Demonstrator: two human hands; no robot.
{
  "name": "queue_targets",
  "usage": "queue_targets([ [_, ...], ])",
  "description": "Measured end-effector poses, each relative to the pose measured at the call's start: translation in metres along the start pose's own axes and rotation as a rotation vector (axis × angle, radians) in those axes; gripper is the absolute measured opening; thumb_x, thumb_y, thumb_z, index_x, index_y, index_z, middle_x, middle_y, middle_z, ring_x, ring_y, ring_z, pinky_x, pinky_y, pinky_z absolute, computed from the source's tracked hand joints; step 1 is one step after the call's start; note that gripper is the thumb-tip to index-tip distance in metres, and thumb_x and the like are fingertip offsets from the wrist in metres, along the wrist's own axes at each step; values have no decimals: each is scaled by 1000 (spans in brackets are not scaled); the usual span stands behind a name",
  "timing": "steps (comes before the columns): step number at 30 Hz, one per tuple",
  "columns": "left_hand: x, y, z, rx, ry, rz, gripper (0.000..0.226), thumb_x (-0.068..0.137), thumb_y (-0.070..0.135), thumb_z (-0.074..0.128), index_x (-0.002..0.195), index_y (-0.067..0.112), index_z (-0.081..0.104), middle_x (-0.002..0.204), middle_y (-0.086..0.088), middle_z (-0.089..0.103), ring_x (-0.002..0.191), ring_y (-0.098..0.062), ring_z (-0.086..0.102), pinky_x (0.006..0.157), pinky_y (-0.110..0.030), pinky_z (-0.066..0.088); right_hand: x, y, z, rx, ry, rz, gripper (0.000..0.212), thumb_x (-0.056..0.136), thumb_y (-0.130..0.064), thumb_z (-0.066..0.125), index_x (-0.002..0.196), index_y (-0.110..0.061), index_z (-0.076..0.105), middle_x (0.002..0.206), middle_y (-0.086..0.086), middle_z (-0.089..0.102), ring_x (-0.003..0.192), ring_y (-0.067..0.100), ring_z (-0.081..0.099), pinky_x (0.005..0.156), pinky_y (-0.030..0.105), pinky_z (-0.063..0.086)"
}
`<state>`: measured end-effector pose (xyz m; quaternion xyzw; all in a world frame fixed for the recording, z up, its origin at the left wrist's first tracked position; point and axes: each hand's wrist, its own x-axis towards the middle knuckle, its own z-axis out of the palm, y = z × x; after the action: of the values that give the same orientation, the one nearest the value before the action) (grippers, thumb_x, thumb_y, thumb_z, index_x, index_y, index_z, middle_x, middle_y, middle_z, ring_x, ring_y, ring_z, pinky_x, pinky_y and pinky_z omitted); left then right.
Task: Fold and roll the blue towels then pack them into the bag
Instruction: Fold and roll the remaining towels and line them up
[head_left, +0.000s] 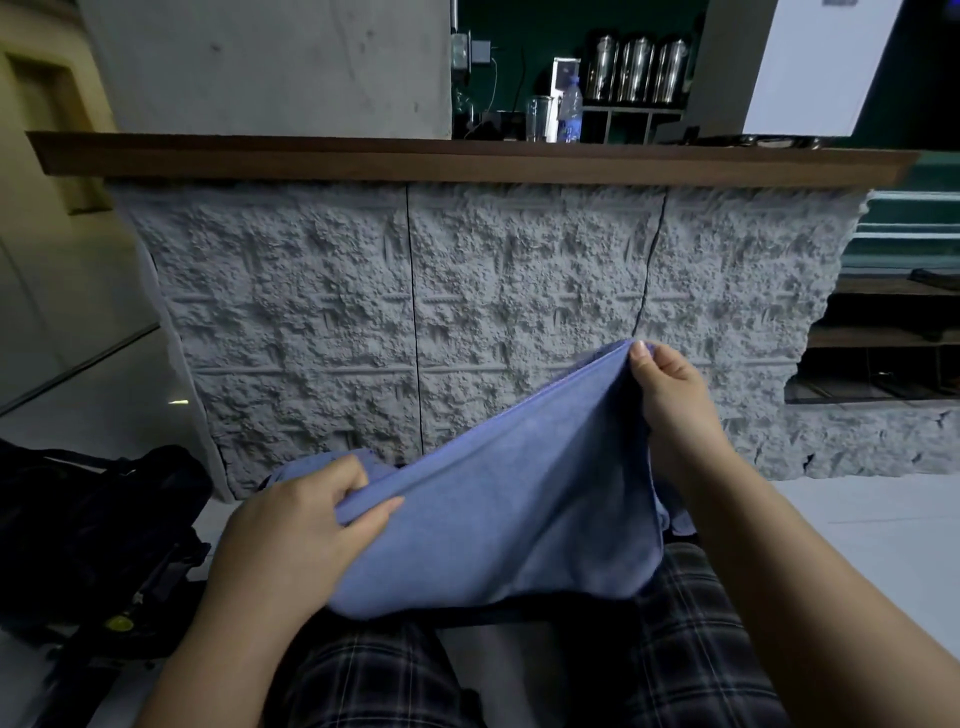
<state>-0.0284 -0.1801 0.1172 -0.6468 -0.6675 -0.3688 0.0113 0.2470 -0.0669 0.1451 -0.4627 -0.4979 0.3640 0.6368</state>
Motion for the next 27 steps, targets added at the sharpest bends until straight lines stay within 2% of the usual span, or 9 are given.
queue_targets([
  [3,1,-2,-4,84,-44,3,41,68,49,75,56,23,45,46,2,45,51,-19,49,47,-27,31,9,1,-5,-155,52,-72,29,100,-27,44,74,-23,56,63,-16,53,69,3,46,69,25,37],
  [7,0,0,-9,14,8,86,30,68,59,63,69,31,52,53,10,53,54,-16,55,50,-27,37,19,-2,-6,-179,77,-107,27,100,-29,44,82,-15,59,73,-3,51,76,11,45,72,30,34],
  [9,1,-1,-11,21,66,116,28,73,53,60,87,30,63,58,16,59,58,-20,62,52,-29,42,19,-7,-5,-203,73,-131,28,101,-28,43,90,-6,58,79,3,51,78,13,44,71,30,34],
  [11,2,-3,-12,73,111,119,30,76,38,69,104,26,67,66,12,67,65,-26,67,54,-31,45,19,-11,-4,-238,70,-177,27,101,-26,42,93,-5,58,81,4,52,78,11,45,70,29,34],
  [14,2,-4,-11,74,108,52,32,78,31,71,110,28,69,79,1,73,79,-29,68,62,-32,45,18,-17,-1,-285,80,-252,23,101,-24,40,92,-10,56,79,-2,51,71,5,43,65,20,35],
  [16,1,-3,-10,83,56,-5,25,81,33,69,105,29,71,82,-1,73,84,-29,67,65,-31,46,17,-21,2,-302,100,-304,18,101,-22,40,92,-15,53,76,-8,49,66,-3,42,60,9,32],
  [19,1,-1,-9,81,4,-57,9,82,31,69,84,23,72,73,-4,71,77,-30,64,62,-34,47,16,-26,6,-323,120,-374,15,101,-20,40,93,-18,52,77,-15,50,68,-11,45,62,3,32],
  [23,4,-9,-5,40,57,-50,12,72,13,78,70,10,67,63,-8,63,64,-34,60,58,-36,46,18,-27,8,-311,137,-400,14,101,-19,41,95,-19,53,80,-18,51,70,-18,46,65,0,32],
  [27,4,-10,-5,126,165,35,19,66,6,80,70,6,61,75,-15,53,72,-39,53,65,-48,47,21,-27,5,-264,188,-363,14,101,-19,40,98,-19,54,83,-13,52,72,-12,46,66,0,33],
])
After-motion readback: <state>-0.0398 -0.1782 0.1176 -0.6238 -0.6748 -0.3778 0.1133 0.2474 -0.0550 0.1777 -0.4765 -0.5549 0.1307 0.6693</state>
